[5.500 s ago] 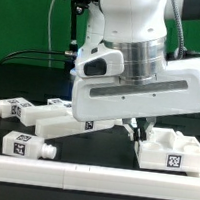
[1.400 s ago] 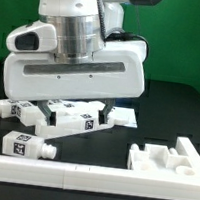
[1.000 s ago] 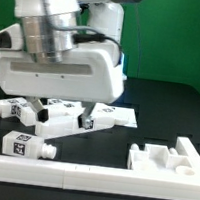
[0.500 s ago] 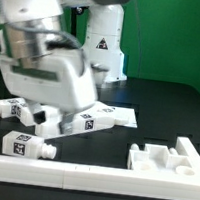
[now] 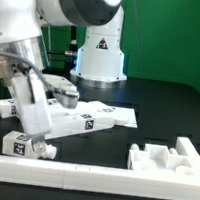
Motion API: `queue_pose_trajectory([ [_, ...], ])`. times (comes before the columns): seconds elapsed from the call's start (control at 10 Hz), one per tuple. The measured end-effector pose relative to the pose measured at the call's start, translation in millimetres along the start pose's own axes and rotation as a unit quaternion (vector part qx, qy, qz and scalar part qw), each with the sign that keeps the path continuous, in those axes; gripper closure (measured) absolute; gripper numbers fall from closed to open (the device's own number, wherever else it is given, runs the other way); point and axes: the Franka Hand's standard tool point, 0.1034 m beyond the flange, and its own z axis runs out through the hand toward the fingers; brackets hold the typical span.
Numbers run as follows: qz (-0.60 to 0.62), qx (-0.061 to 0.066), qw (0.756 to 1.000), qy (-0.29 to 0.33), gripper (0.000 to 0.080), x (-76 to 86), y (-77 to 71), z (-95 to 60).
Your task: Assemble chair
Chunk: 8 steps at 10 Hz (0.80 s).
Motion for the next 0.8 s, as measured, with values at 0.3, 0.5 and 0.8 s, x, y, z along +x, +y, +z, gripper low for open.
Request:
queue_pose_trajectory([
  [0.3,0.019,-0.002,1.000,0.001,0.0272,-1.3,0.3,2.9],
  [0.5,0.018,-0.002,1.000,0.001,0.0518,-1.5,0.2,3.2],
  [0.8,0.000,-0.004,1.000,-0.009,0.0517,-26.9,-14.6,-6.2],
])
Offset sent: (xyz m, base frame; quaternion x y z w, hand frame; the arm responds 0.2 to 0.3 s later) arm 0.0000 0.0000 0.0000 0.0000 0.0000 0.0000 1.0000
